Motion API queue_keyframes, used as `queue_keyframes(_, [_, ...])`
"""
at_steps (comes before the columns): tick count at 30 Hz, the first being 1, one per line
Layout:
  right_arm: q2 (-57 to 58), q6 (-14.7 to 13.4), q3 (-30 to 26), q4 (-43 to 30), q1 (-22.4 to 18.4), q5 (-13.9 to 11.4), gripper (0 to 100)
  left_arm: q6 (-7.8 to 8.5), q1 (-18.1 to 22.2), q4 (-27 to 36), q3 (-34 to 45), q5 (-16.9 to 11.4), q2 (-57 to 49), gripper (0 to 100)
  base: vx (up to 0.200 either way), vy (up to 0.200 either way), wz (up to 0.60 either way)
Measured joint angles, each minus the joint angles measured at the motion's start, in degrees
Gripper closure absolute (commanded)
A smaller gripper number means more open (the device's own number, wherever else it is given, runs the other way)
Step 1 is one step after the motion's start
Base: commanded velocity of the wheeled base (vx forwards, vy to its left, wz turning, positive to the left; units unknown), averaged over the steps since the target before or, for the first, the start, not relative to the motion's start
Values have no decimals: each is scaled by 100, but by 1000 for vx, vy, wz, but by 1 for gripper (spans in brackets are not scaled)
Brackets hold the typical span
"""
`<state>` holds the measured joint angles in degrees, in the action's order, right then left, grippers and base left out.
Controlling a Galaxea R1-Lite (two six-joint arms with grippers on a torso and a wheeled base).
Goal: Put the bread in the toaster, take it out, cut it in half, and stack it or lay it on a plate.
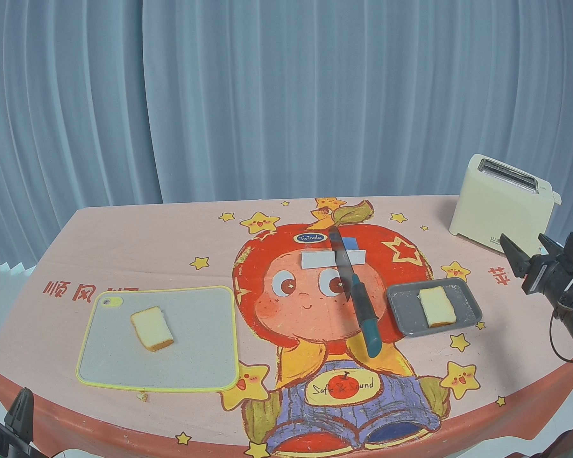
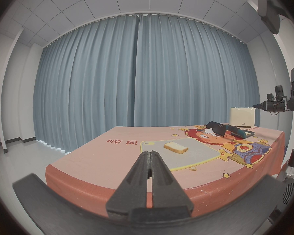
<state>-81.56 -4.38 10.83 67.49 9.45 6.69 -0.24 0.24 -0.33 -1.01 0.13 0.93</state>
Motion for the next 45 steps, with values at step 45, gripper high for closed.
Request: queue_keyframes(45, [3766,805,-892,-1948,-994,-683,0,2,2,0,0,2,0,100,0,0,0])
